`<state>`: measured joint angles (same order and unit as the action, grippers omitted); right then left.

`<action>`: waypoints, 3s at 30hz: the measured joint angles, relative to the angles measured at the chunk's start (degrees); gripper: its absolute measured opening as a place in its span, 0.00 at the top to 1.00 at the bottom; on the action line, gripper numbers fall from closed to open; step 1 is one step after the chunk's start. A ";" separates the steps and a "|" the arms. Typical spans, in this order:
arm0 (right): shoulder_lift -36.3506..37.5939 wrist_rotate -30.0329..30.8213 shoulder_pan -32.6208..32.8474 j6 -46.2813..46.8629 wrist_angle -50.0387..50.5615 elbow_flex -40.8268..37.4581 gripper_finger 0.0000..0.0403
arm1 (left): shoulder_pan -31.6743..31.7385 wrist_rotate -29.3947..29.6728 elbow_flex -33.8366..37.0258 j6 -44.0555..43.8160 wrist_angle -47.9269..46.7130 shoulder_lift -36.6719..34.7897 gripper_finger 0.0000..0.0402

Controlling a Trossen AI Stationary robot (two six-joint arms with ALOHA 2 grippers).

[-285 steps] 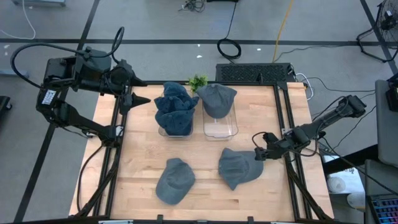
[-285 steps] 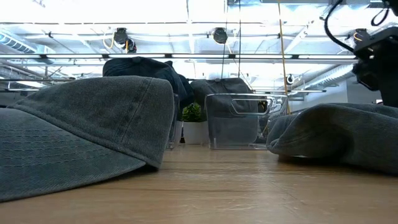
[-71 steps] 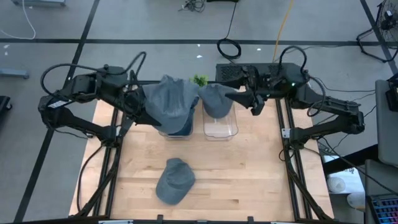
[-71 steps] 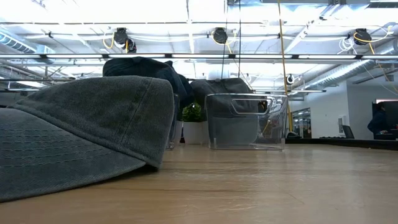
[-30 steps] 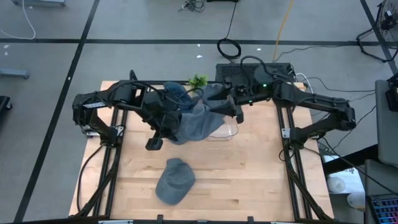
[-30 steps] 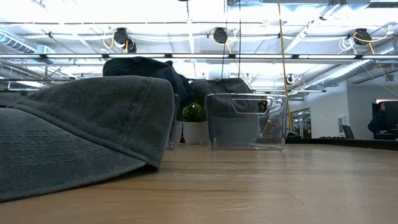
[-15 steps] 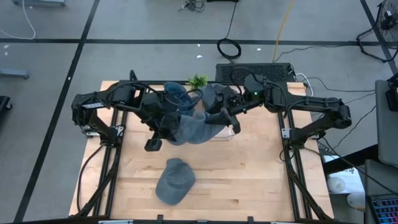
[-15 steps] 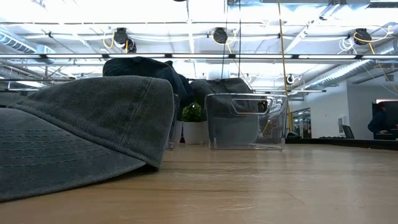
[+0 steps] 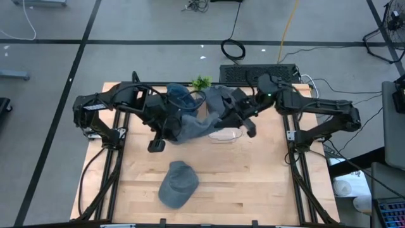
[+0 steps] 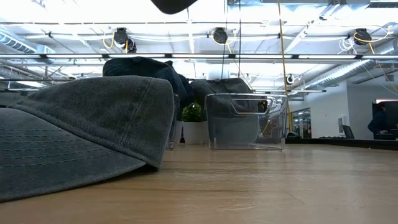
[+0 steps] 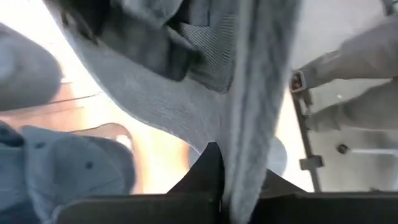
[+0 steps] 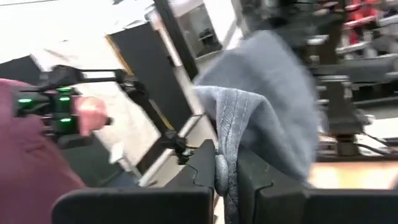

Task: Pick & Place hat
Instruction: Put the right gray cap into the right transparent bin

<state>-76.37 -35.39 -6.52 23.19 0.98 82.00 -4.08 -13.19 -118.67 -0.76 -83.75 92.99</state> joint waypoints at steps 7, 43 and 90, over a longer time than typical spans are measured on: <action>3.65 -0.66 1.39 0.82 0.94 0.00 0.98 | 1.68 -1.10 0.00 0.20 2.99 -0.04 0.97; -1.39 41.41 14.06 -21.60 38.08 18.58 0.98 | 24.00 1.73 0.07 -0.45 11.40 -19.11 0.22; -8.79 62.95 1.04 -46.79 27.76 -2.58 0.98 | 24.05 9.35 0.04 -1.64 8.48 -26.69 0.19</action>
<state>-85.17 27.56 -5.48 -23.60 28.74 79.42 19.97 -3.84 -118.63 -2.40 -75.26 66.30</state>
